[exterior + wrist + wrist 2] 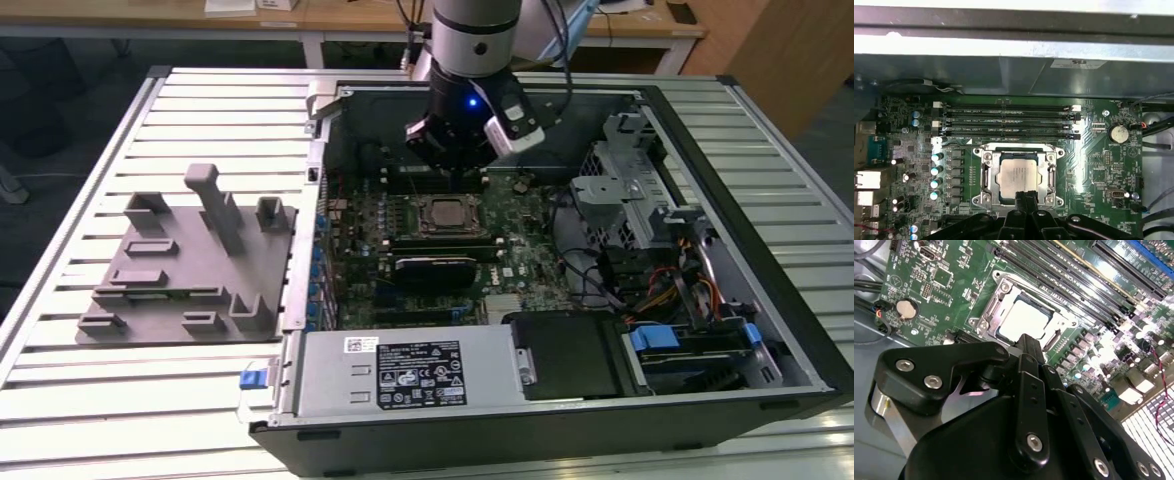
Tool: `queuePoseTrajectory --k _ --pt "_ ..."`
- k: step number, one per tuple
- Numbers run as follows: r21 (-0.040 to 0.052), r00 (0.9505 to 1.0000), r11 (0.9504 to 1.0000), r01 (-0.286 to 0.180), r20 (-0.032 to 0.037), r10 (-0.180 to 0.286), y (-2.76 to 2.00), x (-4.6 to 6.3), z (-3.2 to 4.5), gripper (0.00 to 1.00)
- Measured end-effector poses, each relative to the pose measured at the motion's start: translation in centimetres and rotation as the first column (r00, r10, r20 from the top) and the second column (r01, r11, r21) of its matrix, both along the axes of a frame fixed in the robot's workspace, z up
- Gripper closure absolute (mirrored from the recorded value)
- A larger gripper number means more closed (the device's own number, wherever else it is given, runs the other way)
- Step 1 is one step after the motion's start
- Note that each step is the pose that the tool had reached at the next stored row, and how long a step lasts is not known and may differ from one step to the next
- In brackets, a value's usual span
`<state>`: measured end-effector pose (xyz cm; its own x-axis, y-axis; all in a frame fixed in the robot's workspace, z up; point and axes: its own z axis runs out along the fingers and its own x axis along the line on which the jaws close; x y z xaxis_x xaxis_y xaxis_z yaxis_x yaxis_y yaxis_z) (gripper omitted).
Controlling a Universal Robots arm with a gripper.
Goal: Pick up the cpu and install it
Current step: 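Close the cpu cover, then install the first cpu locking lever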
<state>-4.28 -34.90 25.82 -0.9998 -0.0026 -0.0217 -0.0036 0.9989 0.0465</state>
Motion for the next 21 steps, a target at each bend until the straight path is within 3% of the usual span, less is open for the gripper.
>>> queuePoseTrajectory --k 17,21 --pt "-0.0001 1.0 1.0 0.0 0.0 0.0 0.0 -0.01 0.29 0.89" --pt "-0.0001 1.0 1.0 0.0 0.0 0.0 0.0 -0.78 0.28 0.89"
